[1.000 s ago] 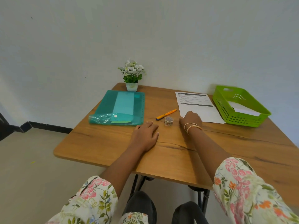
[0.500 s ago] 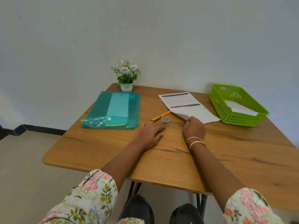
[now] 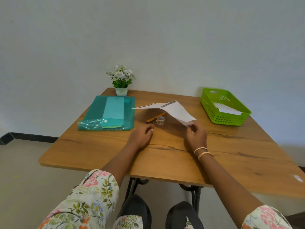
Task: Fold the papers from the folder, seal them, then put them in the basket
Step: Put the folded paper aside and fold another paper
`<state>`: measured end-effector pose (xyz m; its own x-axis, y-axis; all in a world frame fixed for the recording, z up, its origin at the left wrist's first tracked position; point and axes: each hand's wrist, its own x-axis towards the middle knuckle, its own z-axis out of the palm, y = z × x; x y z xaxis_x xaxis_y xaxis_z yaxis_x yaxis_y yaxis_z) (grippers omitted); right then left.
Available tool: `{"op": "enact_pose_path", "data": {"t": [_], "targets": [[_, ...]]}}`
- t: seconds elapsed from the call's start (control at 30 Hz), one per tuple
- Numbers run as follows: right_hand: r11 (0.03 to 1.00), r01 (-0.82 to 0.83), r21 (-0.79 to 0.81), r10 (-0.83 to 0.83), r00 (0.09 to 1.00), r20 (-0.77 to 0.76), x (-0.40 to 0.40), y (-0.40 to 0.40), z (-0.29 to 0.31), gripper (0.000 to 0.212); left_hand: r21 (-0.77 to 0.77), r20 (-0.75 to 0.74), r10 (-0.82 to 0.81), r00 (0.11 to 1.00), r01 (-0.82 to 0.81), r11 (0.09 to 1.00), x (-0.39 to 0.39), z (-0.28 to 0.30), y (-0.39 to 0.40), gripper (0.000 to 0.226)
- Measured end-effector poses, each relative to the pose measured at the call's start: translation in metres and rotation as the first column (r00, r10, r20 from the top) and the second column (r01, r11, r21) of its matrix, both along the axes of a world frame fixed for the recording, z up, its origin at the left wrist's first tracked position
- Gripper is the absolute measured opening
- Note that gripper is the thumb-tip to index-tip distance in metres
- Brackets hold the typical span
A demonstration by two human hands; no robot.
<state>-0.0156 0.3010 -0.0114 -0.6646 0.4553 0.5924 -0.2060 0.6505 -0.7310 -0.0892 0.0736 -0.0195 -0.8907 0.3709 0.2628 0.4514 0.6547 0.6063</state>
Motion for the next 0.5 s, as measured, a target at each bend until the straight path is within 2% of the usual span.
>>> {"op": "enact_pose_path", "data": {"t": [0.1,0.17,0.23,0.3,0.4,0.5], "targets": [[0.997,-0.071,-0.016,0.07,0.997,-0.01,0.015,0.005,-0.002,0.029,0.292,0.134,0.074,0.988,-0.111,0.95,0.004,0.0,-0.008,0.027],[0.996,-0.084,-0.038,0.085,0.996,0.023,0.023,0.011,-0.005,0.027,0.463,0.224,0.131,0.966,-0.224,0.858,0.012,0.002,-0.015,0.025],[0.995,-0.091,-0.051,0.094,0.993,0.064,0.033,0.016,-0.006,0.023,0.618,0.303,0.094,0.948,-0.27,0.738,0.021,0.007,-0.023,0.02],[0.992,-0.118,-0.049,0.124,0.985,0.123,0.044,0.017,-0.004,0.02,0.702,0.369,0.023,0.929,-0.295,0.648,0.025,0.012,-0.033,0.025],[0.983,-0.183,-0.023,0.184,0.962,0.203,0.055,0.017,0.001,0.019,0.783,0.525,-0.188,0.83,-0.385,0.488,0.032,0.023,-0.048,0.051],[0.971,-0.231,-0.061,0.239,0.94,0.242,0.061,0.018,0.004,0.035,0.788,0.574,-0.304,0.76,-0.413,0.456,0.039,0.029,-0.06,0.055]]}}
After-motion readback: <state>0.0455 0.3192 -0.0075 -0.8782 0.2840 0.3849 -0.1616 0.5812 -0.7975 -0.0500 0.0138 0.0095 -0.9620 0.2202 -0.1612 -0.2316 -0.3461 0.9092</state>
